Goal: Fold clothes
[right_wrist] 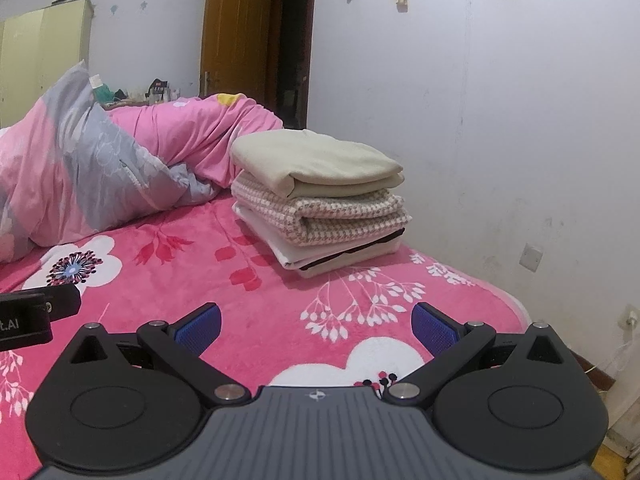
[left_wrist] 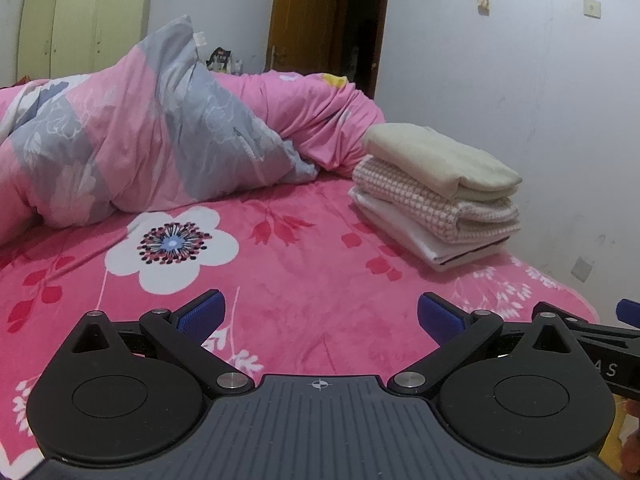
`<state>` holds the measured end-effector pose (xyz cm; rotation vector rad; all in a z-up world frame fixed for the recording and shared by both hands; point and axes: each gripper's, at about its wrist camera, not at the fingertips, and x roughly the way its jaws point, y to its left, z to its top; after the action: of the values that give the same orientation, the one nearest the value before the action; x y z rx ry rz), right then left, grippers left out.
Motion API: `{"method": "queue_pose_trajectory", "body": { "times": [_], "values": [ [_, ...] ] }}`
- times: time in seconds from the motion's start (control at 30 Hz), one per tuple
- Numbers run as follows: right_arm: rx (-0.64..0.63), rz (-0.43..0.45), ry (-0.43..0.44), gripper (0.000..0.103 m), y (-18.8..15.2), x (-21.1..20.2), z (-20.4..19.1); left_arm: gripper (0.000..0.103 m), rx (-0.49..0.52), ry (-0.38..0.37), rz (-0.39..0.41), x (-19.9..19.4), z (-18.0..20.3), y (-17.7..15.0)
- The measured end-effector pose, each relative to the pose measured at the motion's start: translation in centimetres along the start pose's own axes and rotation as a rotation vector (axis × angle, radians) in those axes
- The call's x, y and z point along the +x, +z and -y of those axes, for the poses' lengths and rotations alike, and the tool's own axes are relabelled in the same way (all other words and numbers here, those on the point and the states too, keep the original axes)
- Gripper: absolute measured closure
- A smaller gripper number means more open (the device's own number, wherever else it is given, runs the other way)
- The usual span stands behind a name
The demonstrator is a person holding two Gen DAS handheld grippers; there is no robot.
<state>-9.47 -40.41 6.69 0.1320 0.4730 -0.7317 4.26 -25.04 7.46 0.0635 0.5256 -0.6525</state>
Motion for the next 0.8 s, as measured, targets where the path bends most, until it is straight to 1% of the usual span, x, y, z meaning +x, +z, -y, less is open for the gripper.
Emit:
{"method": "queue_pose_trajectory", "body": {
  "times": [0.1, 0.27, 0.47, 0.8],
  "values": [
    [0.006, -0.008, -0.002, 0.000, 0.0, 0.2, 0.0, 0.000, 0.002, 0.006, -0.003, 0.0, 0.1, 0.0],
    [0.016, 0.002, -0.007, 0.000, 0.1, 0.1, 0.3, 0.000, 0.029, 0.018, 0.011, -0.3, 0.5, 0.0],
    [0.021, 0.007, -0.011, 0.000, 0.0, -0.1, 0.5, 0.000, 0.050, 0.019, 0.008, -0.5, 0.9, -0.1],
    [0.015, 0.023, -0.013, 0.000, 0.2, -0.8, 0.4, 0.000, 0.062, 0.028, 0.011, -0.8, 1.0, -0.2]
  ]
}}
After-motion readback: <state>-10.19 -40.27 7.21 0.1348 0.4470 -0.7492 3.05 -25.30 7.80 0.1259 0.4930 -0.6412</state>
